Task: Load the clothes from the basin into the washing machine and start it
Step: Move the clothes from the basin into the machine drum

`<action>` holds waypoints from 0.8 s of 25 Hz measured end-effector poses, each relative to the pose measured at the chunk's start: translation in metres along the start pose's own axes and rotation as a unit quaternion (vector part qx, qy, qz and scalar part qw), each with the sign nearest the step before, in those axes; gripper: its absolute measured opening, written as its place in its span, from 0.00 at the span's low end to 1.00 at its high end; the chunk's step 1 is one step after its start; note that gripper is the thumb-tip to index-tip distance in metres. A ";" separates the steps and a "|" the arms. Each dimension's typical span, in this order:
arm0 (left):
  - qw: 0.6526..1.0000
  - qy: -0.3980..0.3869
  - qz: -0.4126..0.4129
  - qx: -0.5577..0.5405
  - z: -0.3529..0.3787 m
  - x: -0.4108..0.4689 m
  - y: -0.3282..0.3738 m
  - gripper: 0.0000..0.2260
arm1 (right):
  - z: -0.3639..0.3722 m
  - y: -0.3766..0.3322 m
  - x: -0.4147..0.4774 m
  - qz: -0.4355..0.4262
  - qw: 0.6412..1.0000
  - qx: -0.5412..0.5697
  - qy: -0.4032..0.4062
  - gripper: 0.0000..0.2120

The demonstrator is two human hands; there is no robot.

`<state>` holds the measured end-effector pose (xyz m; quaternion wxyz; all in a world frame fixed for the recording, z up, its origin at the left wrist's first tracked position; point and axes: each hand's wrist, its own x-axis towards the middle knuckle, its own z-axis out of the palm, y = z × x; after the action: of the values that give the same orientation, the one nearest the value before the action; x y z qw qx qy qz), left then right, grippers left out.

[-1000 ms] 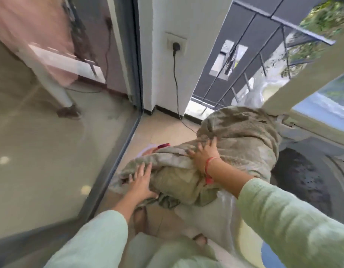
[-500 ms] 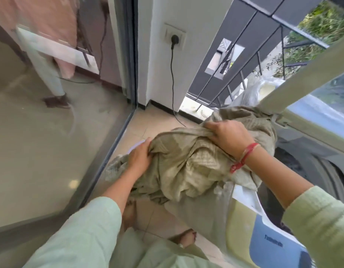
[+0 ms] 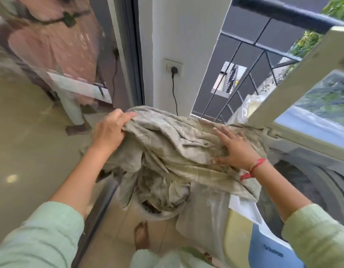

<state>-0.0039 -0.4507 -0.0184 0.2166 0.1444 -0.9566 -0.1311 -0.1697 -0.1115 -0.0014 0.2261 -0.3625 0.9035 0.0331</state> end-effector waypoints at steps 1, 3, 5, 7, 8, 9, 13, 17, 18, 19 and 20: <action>1.000 -0.024 -0.016 0.003 0.001 -0.007 -0.007 0.23 | 0.004 0.002 0.005 0.021 0.999 -0.033 0.020 0.28; 0.996 -0.076 -0.047 0.002 -0.001 -0.012 -0.017 0.23 | -0.005 0.002 0.003 0.028 0.997 -0.016 0.074 0.07; 0.992 -0.121 -0.035 0.011 -0.008 -0.004 -0.014 0.16 | -0.034 0.016 -0.011 0.039 0.969 0.106 0.220 0.13; 0.984 -0.171 0.052 0.017 -0.010 0.008 0.011 0.20 | -0.073 0.029 -0.034 0.069 0.861 0.242 0.441 0.19; 0.976 -0.192 0.105 0.017 -0.004 0.013 0.030 0.27 | -0.082 0.032 -0.043 0.086 0.812 0.260 0.516 0.20; 0.970 -0.203 0.129 0.025 0.006 0.015 0.049 0.29 | -0.084 0.030 -0.049 0.102 0.792 0.260 0.543 0.21; 0.945 -0.320 0.023 0.060 0.075 0.010 0.084 0.08 | -0.046 0.055 -0.069 0.106 0.903 0.144 0.391 0.25; 0.972 -0.217 -0.027 -0.081 0.085 0.002 0.093 0.10 | -0.043 0.085 -0.111 0.141 0.798 0.314 0.494 0.25; 0.980 -0.160 -0.030 -0.112 0.077 0.008 0.103 0.10 | -0.045 0.088 -0.120 0.139 0.780 0.344 0.505 0.25; 0.986 -0.096 -0.021 -0.134 0.065 0.017 0.117 0.09 | -0.048 0.093 -0.129 0.139 0.760 0.359 0.523 0.25; 0.988 -0.033 -0.002 -0.154 0.051 0.027 0.135 0.07 | -0.053 0.103 -0.138 0.143 0.737 0.363 0.551 0.25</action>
<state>-0.0802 -0.3255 -0.0104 0.2040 0.1068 -0.9314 -0.2820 -0.1712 0.0404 0.0956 -0.2044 -0.0738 0.8547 -0.4714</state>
